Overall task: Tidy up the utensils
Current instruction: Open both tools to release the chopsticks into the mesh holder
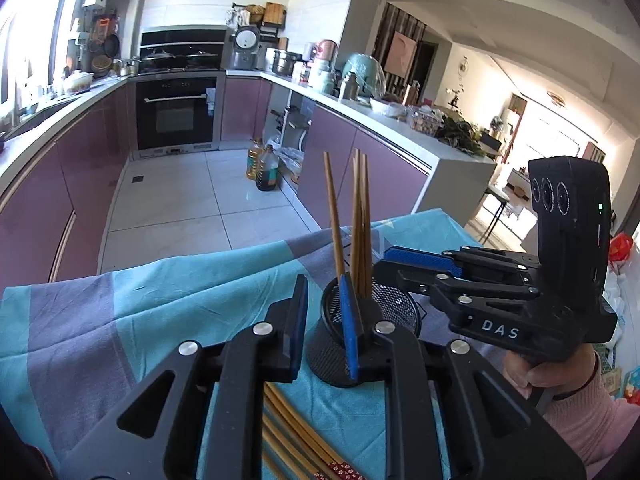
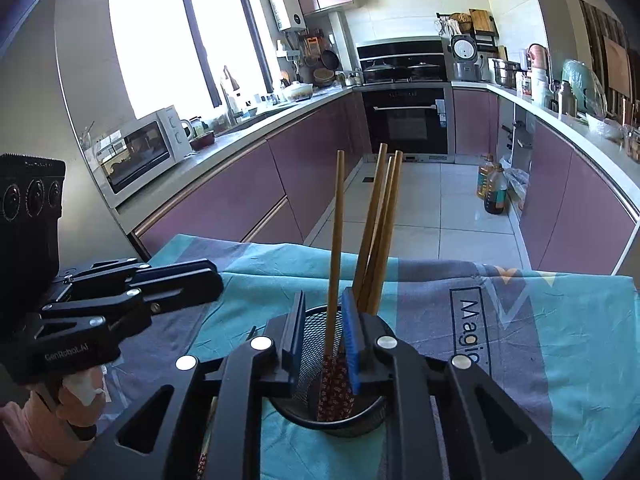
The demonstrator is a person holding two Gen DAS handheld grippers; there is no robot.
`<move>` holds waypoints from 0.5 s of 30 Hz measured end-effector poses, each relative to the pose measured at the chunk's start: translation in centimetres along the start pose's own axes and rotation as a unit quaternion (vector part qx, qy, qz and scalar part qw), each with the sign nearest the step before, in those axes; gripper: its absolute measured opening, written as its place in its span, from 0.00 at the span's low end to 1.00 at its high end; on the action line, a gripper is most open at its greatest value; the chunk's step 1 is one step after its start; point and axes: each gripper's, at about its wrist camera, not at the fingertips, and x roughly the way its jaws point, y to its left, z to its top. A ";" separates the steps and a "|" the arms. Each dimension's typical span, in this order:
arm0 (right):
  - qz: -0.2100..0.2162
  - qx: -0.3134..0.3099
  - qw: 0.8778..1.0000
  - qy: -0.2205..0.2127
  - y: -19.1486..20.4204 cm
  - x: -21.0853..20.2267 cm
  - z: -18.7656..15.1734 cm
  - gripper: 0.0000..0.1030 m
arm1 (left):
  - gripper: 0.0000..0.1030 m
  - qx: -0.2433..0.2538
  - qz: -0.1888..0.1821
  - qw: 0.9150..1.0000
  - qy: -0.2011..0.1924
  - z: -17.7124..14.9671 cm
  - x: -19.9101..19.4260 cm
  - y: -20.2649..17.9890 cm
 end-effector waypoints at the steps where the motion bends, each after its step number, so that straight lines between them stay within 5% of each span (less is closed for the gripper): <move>1: 0.005 -0.004 1.000 -0.002 0.3 -0.3 -0.2 0.20 | 0.20 0.001 0.003 1.000 -0.006 -0.2 -0.5 0.1; 8: 0.048 -0.051 0.998 -0.003 3.5 -2.3 -2.6 0.33 | 0.34 -0.003 0.040 0.999 -0.028 -3.2 -3.8 1.7; 15: 0.066 -0.056 0.995 0.049 5.0 -0.6 -6.3 0.36 | 0.35 -0.029 0.060 0.997 0.024 -7.9 -3.3 4.0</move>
